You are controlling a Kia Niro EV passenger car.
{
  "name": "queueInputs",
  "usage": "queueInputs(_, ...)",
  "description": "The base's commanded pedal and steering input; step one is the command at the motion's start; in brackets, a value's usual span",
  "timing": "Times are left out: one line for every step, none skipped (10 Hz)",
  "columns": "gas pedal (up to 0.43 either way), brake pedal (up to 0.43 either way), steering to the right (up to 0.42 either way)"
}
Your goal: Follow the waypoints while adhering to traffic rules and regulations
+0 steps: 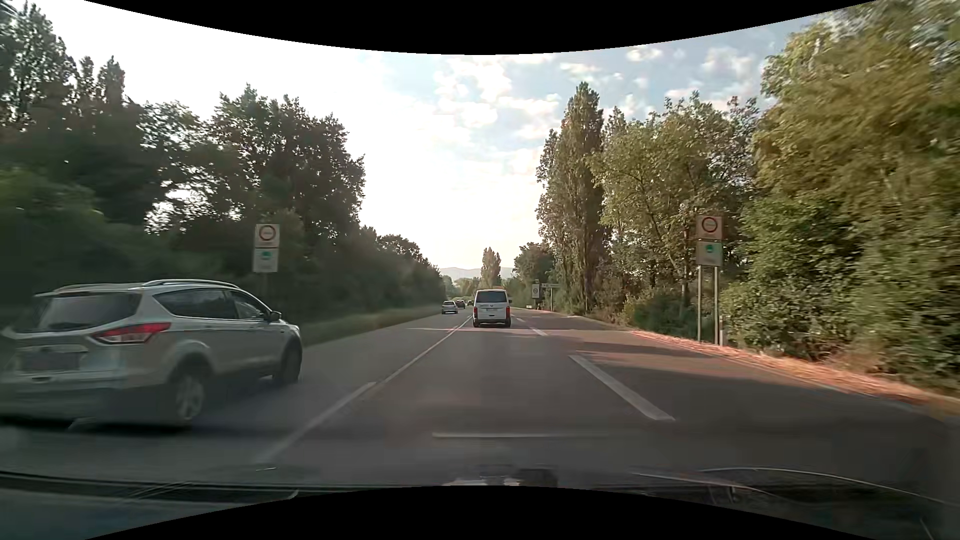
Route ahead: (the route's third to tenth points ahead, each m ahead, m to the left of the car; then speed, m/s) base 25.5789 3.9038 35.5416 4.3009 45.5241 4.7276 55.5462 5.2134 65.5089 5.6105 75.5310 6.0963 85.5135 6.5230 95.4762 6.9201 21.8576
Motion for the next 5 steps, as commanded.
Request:
queueInputs(0.209,0.000,-0.001)
queueInputs(0.209,0.000,-0.001)
queueInputs(0.209,0.000,-0.001)
queueInputs(0.209,0.000,-0.001)
queueInputs(0.209,0.000,-0.001)
